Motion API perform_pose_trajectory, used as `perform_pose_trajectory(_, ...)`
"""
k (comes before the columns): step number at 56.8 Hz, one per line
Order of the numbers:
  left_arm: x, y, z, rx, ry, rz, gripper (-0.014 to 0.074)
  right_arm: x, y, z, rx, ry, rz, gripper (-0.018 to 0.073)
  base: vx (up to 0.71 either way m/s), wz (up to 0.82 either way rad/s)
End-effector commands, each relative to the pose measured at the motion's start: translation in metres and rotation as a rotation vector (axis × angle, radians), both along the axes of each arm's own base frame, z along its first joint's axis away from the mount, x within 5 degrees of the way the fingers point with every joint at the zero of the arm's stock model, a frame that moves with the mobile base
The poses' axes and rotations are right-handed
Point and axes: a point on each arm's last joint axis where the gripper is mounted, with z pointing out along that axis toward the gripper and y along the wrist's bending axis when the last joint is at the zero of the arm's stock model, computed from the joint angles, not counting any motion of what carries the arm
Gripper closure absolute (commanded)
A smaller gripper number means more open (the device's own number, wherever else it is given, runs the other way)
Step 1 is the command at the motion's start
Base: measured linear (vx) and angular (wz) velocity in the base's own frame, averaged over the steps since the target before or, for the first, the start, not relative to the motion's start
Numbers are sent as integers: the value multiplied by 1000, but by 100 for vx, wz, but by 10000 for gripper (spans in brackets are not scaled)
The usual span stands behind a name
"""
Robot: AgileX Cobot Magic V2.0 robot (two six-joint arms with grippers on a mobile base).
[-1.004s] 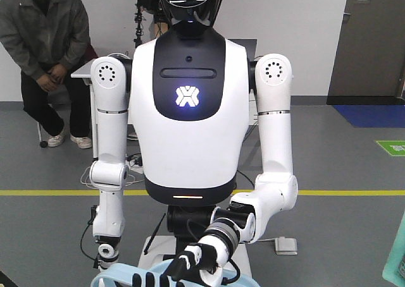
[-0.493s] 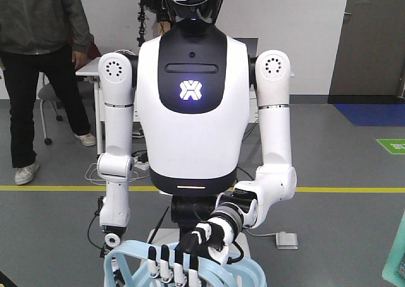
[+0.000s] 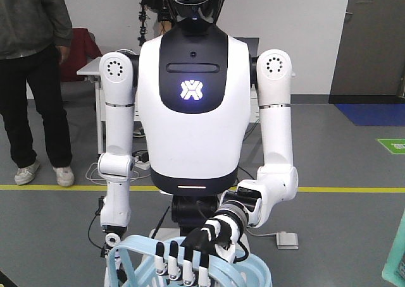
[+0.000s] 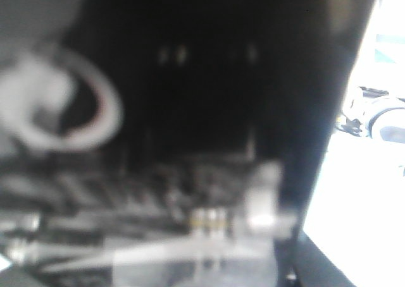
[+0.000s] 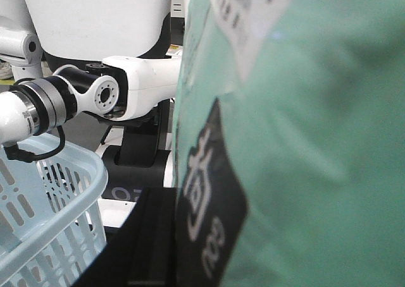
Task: Pick snacks and fruit into basket
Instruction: 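Move the held goji bag over the light-blue basket with the right gripper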
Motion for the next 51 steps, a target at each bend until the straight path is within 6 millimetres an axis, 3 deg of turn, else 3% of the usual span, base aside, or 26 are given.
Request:
perform_pose_trajectory(1, 1, -1, 20, -23, -132, -7, 600, 2, 0, 18, 1, -126, 2, 559, 0, 0)
perform_pose_trajectory(37, 1, -1, 20, -23, -132, -7, 600, 3, 0, 24, -5, -185, 5, 559, 0, 0)
perform_pose_trajectory(43, 1, -1, 20, -23, -132, -7, 600, 1, 0, 34, -54, -195, 19, 559, 0, 0)
perform_pose_trajectory(51, 1, -1, 20, -23, -132, -7, 600, -6, 1, 66, -194, -247, 67, 559, 0, 0)
